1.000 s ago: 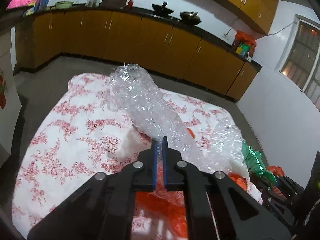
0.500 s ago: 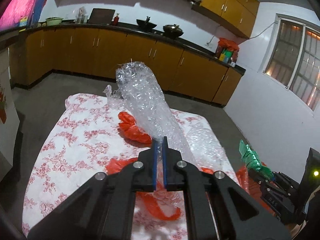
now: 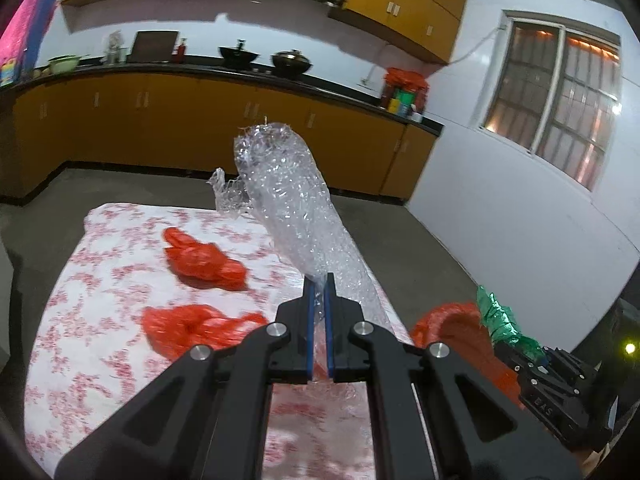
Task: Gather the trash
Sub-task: 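Carry the bubble wrap and green bag to the basket and release both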
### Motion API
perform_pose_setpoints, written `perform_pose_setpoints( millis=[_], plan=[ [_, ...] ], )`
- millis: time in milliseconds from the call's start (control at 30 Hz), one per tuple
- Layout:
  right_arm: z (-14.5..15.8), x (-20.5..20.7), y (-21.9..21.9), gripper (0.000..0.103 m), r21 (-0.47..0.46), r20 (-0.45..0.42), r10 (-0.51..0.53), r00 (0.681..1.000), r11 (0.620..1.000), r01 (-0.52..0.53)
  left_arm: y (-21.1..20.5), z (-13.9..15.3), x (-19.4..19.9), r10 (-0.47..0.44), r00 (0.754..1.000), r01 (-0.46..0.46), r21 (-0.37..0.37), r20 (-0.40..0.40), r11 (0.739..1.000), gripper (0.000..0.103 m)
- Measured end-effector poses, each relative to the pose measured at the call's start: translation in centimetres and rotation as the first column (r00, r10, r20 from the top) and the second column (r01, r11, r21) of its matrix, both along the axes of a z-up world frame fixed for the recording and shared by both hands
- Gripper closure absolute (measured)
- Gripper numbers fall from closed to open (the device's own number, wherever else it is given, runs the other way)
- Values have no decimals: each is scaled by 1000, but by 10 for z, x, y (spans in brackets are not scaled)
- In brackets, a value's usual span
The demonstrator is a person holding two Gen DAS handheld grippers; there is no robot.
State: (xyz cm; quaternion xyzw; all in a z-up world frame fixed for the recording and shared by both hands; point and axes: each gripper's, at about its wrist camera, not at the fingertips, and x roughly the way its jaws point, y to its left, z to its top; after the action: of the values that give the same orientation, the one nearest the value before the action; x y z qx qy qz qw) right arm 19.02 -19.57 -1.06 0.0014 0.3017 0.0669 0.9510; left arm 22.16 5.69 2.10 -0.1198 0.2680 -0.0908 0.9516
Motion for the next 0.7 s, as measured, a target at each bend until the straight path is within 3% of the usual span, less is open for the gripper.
perform_pose_setpoints(
  millis=[700],
  plan=[
    [-5,-31,-86,70,43,8,-210,978,977,210,-118,-21,4,-231,973,231,-3,-28,973,97]
  ],
)
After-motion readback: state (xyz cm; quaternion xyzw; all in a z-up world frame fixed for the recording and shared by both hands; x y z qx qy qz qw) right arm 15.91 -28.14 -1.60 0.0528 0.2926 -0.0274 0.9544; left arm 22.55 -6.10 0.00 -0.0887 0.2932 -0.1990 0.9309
